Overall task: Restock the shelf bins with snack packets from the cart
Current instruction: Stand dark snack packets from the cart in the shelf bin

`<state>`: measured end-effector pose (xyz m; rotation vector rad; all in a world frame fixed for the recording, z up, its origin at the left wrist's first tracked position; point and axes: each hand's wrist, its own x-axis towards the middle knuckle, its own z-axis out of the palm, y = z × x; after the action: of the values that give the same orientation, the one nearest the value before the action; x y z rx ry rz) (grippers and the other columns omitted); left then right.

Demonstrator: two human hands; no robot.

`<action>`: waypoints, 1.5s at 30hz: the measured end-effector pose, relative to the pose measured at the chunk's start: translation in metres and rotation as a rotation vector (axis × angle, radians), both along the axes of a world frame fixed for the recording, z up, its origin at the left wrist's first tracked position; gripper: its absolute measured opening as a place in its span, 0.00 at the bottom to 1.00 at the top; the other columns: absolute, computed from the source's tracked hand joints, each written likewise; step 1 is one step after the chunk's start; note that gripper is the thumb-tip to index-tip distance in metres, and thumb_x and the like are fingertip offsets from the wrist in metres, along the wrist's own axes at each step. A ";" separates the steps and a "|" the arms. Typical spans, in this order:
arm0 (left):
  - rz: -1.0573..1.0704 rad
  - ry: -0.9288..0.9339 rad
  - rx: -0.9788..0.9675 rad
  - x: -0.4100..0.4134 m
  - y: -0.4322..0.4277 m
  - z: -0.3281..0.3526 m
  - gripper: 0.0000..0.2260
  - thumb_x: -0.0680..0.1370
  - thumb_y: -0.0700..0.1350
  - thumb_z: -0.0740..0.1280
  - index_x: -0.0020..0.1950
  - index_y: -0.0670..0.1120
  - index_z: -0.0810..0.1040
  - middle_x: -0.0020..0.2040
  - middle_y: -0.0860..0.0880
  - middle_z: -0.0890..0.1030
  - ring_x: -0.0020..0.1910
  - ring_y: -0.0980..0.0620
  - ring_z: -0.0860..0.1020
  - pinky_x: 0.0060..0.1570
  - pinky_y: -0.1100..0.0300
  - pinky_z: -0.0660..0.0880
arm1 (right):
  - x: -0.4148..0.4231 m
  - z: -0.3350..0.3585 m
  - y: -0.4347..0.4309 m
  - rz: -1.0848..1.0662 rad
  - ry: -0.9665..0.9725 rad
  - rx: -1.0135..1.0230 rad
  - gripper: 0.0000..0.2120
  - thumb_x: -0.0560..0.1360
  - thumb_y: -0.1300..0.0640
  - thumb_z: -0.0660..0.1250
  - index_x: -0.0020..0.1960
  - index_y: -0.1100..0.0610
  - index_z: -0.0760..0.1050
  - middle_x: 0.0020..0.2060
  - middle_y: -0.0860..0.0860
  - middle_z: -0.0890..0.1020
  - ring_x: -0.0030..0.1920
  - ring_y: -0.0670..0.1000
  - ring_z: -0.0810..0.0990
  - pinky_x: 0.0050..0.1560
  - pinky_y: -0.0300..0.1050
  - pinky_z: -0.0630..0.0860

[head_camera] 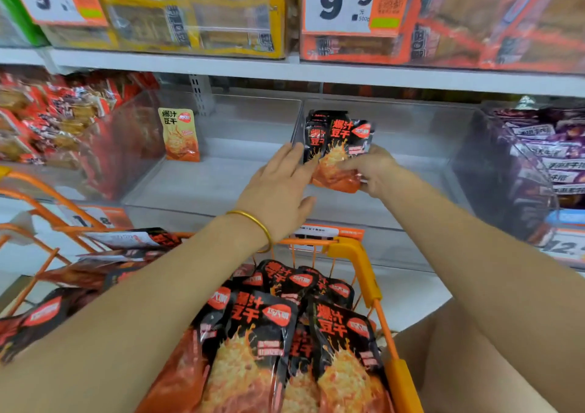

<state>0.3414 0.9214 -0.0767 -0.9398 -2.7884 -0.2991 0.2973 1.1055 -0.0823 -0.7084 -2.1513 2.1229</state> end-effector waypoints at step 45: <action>0.019 0.043 -0.058 0.006 -0.001 0.001 0.24 0.75 0.39 0.58 0.72 0.41 0.63 0.77 0.44 0.48 0.76 0.48 0.41 0.69 0.55 0.58 | -0.070 -0.053 -0.016 -0.027 -0.172 0.767 0.34 0.68 0.55 0.76 0.65 0.62 0.60 0.62 0.59 0.69 0.60 0.57 0.74 0.55 0.48 0.74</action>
<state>0.3477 0.9206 -0.0761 -0.9198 -2.7790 -0.1942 0.2271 1.0899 -0.1351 -0.8207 -2.7173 1.0730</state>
